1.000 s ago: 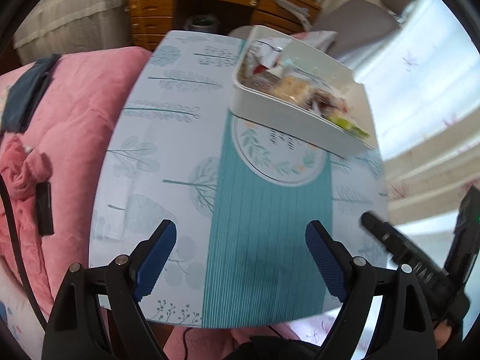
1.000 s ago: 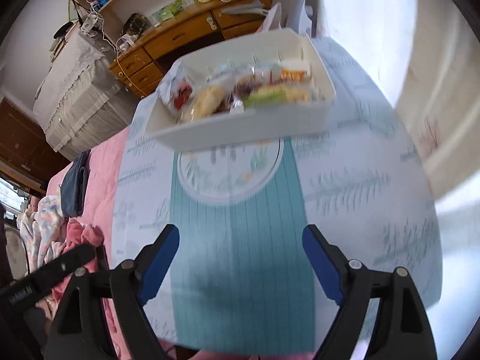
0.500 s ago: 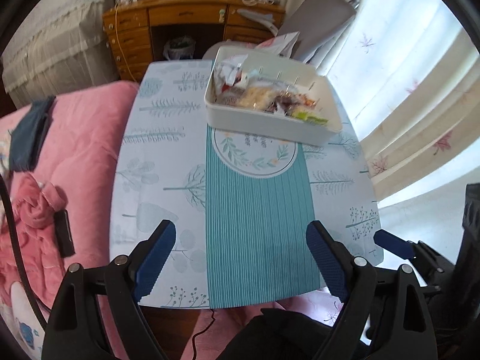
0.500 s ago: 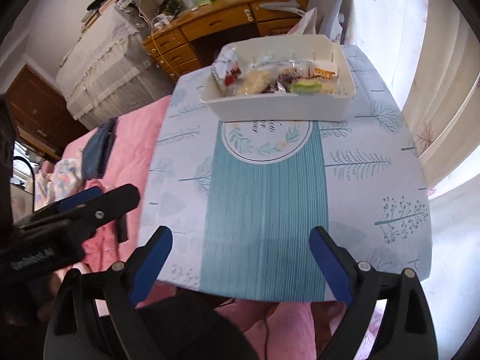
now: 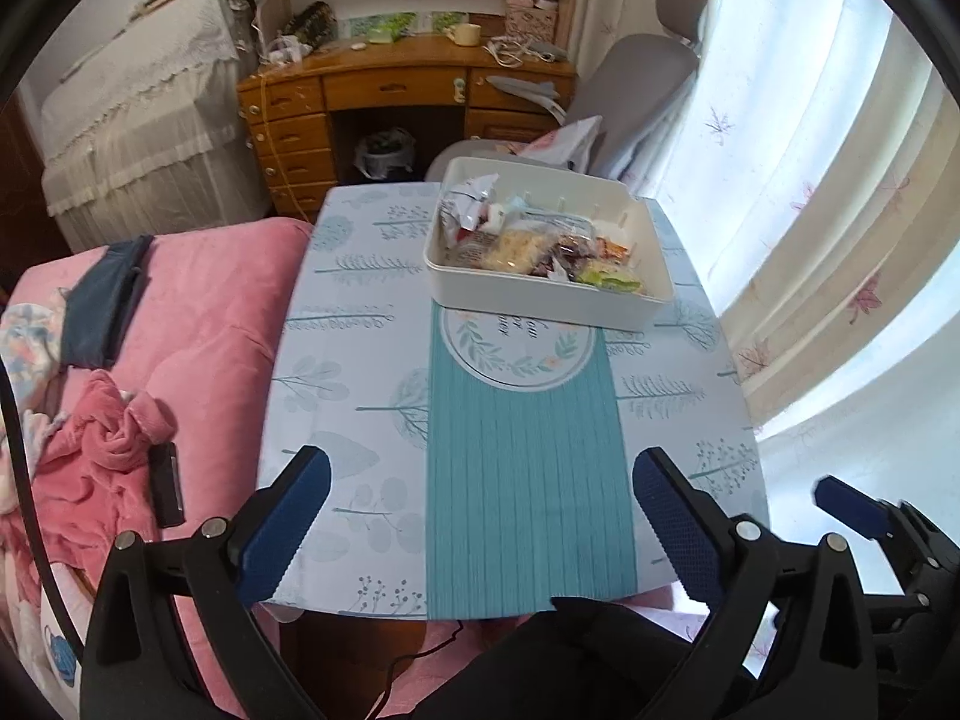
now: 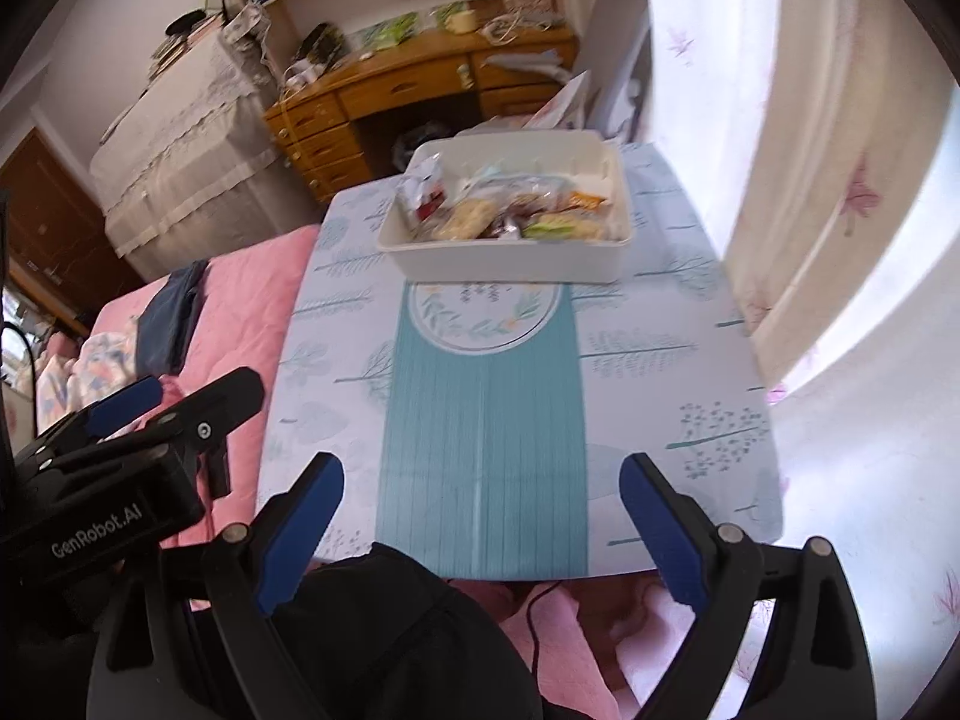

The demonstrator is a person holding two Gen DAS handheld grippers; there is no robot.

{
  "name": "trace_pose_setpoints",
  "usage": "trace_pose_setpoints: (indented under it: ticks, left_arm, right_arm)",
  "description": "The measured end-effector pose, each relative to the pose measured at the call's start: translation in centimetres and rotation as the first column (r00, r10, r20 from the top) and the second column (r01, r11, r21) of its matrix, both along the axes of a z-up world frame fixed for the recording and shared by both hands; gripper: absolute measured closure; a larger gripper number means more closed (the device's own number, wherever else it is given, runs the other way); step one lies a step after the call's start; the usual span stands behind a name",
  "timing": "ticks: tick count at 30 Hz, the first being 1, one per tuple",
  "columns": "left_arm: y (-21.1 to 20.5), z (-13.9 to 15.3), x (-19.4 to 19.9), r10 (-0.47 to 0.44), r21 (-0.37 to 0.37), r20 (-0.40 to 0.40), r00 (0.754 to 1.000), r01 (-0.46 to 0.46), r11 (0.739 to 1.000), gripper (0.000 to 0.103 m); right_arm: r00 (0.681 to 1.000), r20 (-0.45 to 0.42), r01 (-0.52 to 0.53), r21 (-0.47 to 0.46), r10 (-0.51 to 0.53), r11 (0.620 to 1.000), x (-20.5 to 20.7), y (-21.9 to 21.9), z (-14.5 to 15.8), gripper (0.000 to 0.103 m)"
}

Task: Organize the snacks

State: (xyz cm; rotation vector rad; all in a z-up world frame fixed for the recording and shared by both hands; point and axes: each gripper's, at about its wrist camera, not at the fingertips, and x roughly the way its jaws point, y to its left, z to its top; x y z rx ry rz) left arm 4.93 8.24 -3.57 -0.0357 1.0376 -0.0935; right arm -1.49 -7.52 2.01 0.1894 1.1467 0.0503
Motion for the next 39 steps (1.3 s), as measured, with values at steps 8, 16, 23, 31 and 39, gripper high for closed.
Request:
trace_pose_setpoints:
  ticks: [8, 16, 23, 31, 39]
  left_arm:
    - [-0.9, 0.3, -0.2, 0.022, 0.062, 0.045, 0.999, -0.024, 0.998, 0.001]
    - [-1.7, 0.3, 0.6, 0.034, 0.104, 0.063, 0.997, -0.041, 0.994, 0.001]
    - [-1.5, -0.1, 1.7, 0.053, 0.105, 0.046, 0.998, -0.057, 0.993, 0.001]
    - [-1.6, -1.2, 3.0, 0.049, 0.105, 0.001, 0.999, -0.049, 0.993, 0.001]
    - [-2.0, -1.6, 3.8, 0.041, 0.107, -0.014, 0.999, -0.039, 0.994, 0.001]
  right_arm:
    - [0.998, 0.028, 0.060, -0.026, -0.059, 0.998, -0.4, -1.0, -0.3, 0.000]
    - [0.996, 0.056, 0.070, -0.063, -0.067, 0.996, 0.3, -1.5, -0.3, 0.000]
    - [0.996, 0.030, 0.081, -0.056, -0.079, 0.995, 1.2, -2.1, -0.9, 0.000]
    - [0.994, 0.027, 0.103, -0.051, -0.102, 0.993, 2.2, -2.8, -1.1, 0.000]
    - [0.995, 0.037, 0.092, -0.053, -0.090, 0.994, 2.8, -2.7, -1.0, 0.000]
